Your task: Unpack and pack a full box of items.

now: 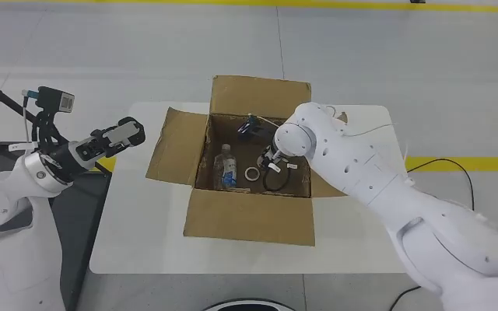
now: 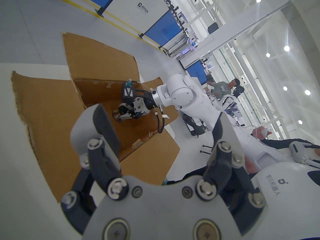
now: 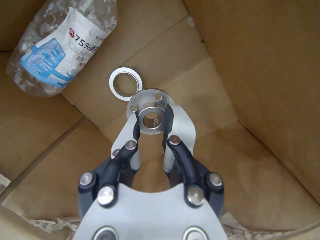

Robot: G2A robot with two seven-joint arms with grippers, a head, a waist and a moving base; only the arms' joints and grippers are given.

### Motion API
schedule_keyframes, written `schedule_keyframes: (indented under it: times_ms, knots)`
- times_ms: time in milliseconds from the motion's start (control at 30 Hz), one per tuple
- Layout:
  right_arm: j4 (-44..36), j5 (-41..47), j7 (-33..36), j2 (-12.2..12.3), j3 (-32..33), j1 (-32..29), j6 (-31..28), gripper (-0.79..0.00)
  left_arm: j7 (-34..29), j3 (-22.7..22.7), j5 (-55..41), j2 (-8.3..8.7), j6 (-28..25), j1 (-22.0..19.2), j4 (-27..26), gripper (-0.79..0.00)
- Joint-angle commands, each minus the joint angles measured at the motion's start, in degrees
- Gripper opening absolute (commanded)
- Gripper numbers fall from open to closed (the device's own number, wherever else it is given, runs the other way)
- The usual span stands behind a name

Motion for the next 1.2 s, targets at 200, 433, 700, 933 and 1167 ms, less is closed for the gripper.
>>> schedule_keyframes:
  times_ms: [200,433,700,933,1167]
  knots:
    - [1.5,-1.4,1.2,-0.9,0.5,-0.6,-2.1,-0.785,0.0,0.0,0.0,0.00,0.0,0.0,0.0,0.000]
    - [2.0,-3.5,2.0,-1.4,1.0,-1.5,-1.5,-0.785,0.0,0.0,0.0,0.00,0.0,0.0,0.0,0.000]
    - [2.7,-5.4,2.2,-1.7,1.8,-2.6,-0.9,-0.785,0.0,0.0,0.0,0.00,0.0,0.0,0.0,0.000]
    - [2.9,-7.4,2.4,-1.9,2.6,-3.4,-0.3,-0.785,0.0,0.0,0.0,0.00,0.0,0.0,0.0,0.000]
    - [3.2,-9.2,2.5,-2.4,3.1,-4.1,0.2,-0.785,0.0,0.0,0.0,0.00,0.0,0.0,0.0,0.000]
